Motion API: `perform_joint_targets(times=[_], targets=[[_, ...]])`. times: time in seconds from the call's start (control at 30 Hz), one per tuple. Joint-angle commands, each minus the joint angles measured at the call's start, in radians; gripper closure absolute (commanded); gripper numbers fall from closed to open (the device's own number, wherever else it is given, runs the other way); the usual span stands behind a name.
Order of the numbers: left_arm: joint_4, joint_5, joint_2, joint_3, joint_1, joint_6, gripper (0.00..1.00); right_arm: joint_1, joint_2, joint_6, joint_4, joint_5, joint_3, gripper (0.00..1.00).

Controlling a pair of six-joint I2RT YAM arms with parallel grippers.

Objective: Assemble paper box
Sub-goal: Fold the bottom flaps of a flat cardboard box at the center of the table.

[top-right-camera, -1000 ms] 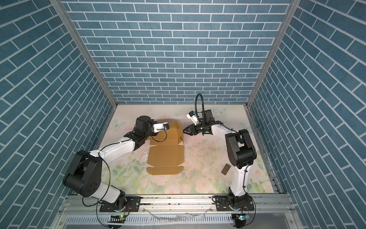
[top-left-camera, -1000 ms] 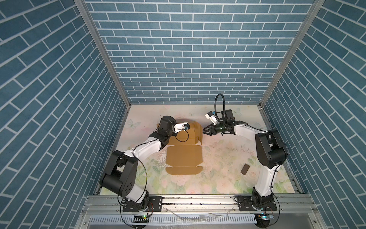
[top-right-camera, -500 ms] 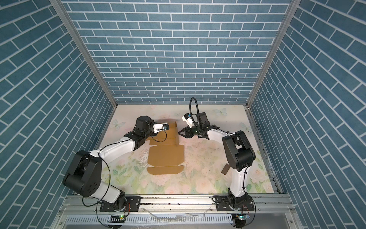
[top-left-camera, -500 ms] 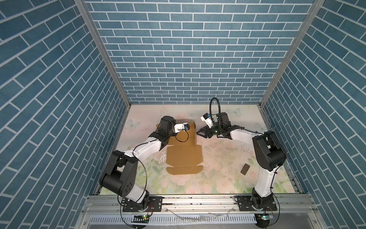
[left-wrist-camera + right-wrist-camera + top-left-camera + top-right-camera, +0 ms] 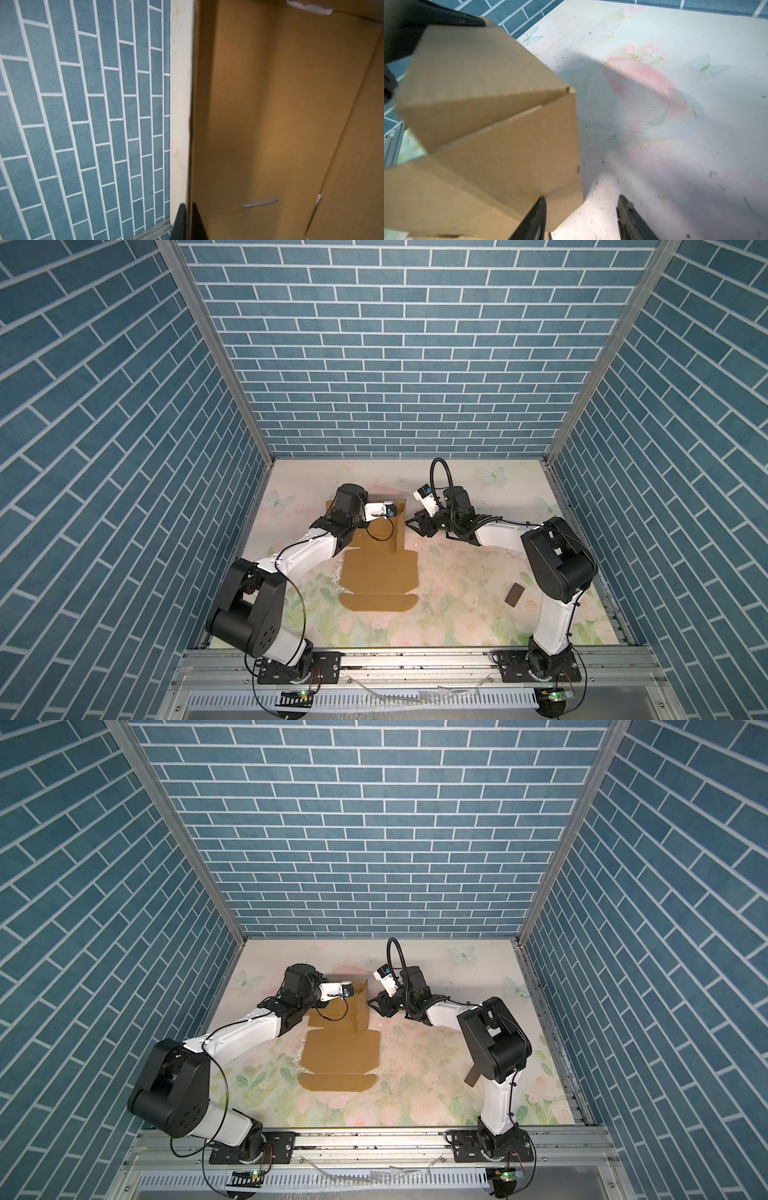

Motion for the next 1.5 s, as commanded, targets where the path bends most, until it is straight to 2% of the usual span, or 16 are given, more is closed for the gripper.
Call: perform_joint_targets(times=[0.0, 0.1, 0.13, 0.17, 0.47, 0.73, 1.17, 1.33, 1.47], targets=[[-0.047, 0.038, -0.02, -0.033, -0.007, 0.006, 1.0, 0.035, -0.051, 0.024, 0.115, 0.051, -0.04, 0.44], [-0.039, 0.031, -0.023, -0.041, -0.007, 0.009, 1.0, 0.054, -0.059, 0.041, 0.145, 0.076, -0.061, 0.38], [-0.043, 0.03, -0.027, -0.038, -0.008, 0.004, 1.0, 0.061, -0.063, 0.045, 0.149, 0.084, -0.064, 0.29], [-0.043, 0.029, -0.029, -0.036, -0.009, -0.004, 1.0, 0.07, -0.069, 0.045, 0.155, 0.09, -0.068, 0.29], [-0.009, 0.025, -0.033, -0.057, -0.007, 0.0, 1.0, 0.118, -0.062, 0.083, 0.194, 0.11, -0.072, 0.28], [0.004, 0.028, -0.03, -0.058, 0.001, -0.01, 1.0, 0.144, -0.066, 0.109, 0.217, 0.048, -0.093, 0.28], [-0.018, 0.029, -0.021, -0.014, 0.007, -0.039, 1.0, 0.145, -0.1, 0.08, 0.139, 0.005, -0.107, 0.3], [0.026, 0.029, -0.017, -0.026, 0.002, -0.025, 1.0, 0.143, -0.07, 0.03, 0.098, 0.154, -0.082, 0.32], [0.059, 0.034, -0.021, -0.019, -0.007, -0.025, 1.0, 0.139, -0.057, 0.03, 0.151, 0.239, -0.076, 0.33]])
